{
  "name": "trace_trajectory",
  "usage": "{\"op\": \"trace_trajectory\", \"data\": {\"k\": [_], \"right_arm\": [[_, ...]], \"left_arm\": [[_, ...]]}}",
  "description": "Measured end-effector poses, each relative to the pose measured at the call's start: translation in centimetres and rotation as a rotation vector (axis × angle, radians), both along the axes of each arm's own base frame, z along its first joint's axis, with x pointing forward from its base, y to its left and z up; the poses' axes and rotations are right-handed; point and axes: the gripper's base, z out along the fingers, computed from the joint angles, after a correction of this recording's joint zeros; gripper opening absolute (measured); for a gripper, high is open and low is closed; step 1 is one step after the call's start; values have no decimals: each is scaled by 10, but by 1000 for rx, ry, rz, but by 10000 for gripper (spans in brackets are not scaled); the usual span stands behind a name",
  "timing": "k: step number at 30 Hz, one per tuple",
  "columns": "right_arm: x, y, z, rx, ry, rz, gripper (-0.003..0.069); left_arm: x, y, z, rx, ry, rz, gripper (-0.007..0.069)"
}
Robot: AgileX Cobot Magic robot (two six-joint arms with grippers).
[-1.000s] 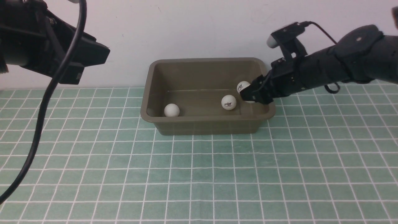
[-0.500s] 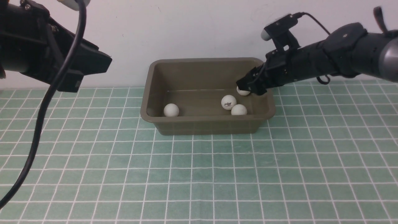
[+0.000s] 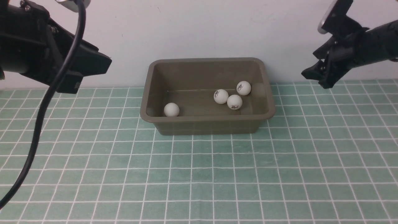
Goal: Put the table tennis balls in the box on the green coffee tablecloth.
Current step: 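Reach for and grasp a ping pong ball on the table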
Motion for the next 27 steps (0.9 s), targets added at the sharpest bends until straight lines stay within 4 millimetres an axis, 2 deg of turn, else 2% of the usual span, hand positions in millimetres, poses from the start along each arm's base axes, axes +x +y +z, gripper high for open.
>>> {"op": "trace_trajectory", "data": {"k": [2,8,15,24,27], "right_arm": [[4,2,-13,-15,-5,54,463],[13,13,-56,87,61,149,463],[17,20,-102,161,134,203,462],[20,24,-103,261,131,169,462],[22,25,-110,293,147,158,461]], "left_arm": [[0,0,0,1,1,0,205],[-1,0,-1,4,10,-7,205],[-1,0,-1,5,15,-10,205],[-2,-1,-1,6,21,-15,205],[-2,-1,-2,6,23,-16,205]]}}
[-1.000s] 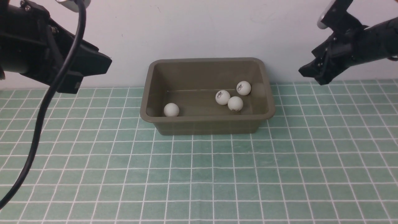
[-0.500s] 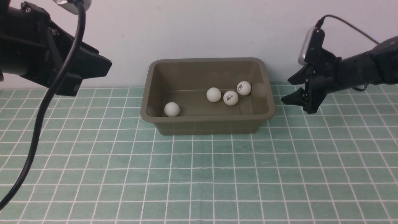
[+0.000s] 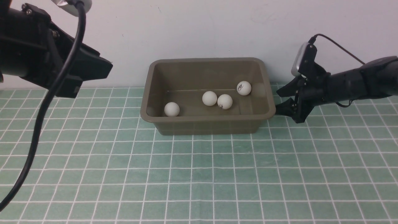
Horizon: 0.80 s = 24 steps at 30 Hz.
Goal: Put the table tennis balls in the box on the green coffee tablecloth.
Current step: 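Reach for and grasp a ping pong ball on the table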
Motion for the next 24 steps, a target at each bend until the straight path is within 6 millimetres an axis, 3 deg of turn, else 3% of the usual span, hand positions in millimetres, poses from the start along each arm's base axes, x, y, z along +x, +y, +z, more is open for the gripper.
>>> {"op": "trace_trajectory", "data": {"k": [16,20,24], "right_arm": [[5,19,-24,17,10,-22,336],[9,10,-12,-6,-14,-96,336],[11,-27,34,-8,-106,-197,336]], "left_arm": [[-1,0,0,1,5,-4,205],[-1,0,0,2,7,-5,205],[-1,0,0,2,7,-5,205]]}}
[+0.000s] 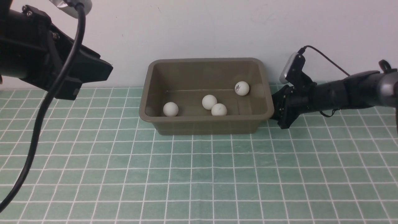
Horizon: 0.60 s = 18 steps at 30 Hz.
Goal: Put the table tennis balls in the box on the green coffee tablecloth.
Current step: 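Reach for and grasp a ping pong ball on the table, then release the ping pong ball into the bin and lift the gripper away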
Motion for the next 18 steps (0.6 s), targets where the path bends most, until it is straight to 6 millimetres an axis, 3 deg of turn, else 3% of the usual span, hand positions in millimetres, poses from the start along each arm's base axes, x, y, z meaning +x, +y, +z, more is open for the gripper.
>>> {"op": "trace_trajectory", "data": {"k": [3,6,11,18], "right_arm": [[-6,-8,30,53,-42,3,336],[-13,11,42,158,-30,96,336],[-22,56,44,252,20,216,336],[-32,118,32,204,56,282,336]], "left_arm": [[0,0,0,0,0,0,205],[0,0,0,0,-1,0,205],[0,0,0,0,-1,1,205],[0,0,0,0,-1,1,205]]}}
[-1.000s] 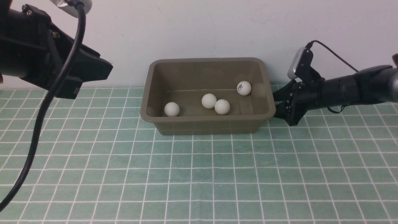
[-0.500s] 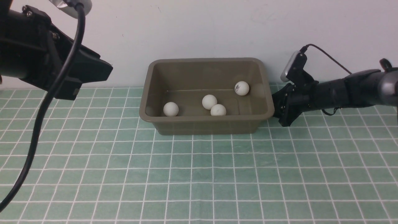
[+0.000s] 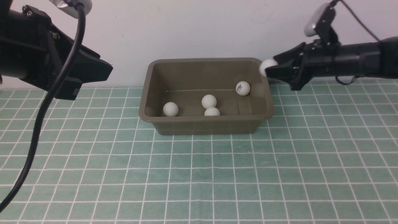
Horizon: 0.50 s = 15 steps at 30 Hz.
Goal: Put the table tennis balls in the box on the green coffee tablecloth.
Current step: 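Release the ping pong ball into the bin and lift the gripper away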
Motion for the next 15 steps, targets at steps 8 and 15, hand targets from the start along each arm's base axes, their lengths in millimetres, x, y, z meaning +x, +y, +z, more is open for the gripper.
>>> {"op": "trace_trajectory", "data": {"k": [8,15], "right_arm": [[13,1,-3,-25,48,-287,405],[7,-35,75,-14,-152,-469,443]], "left_arm": [[0,-1,0,-9,1,-2,205],[-1,-3,2,-48,4,-9,205]]}}
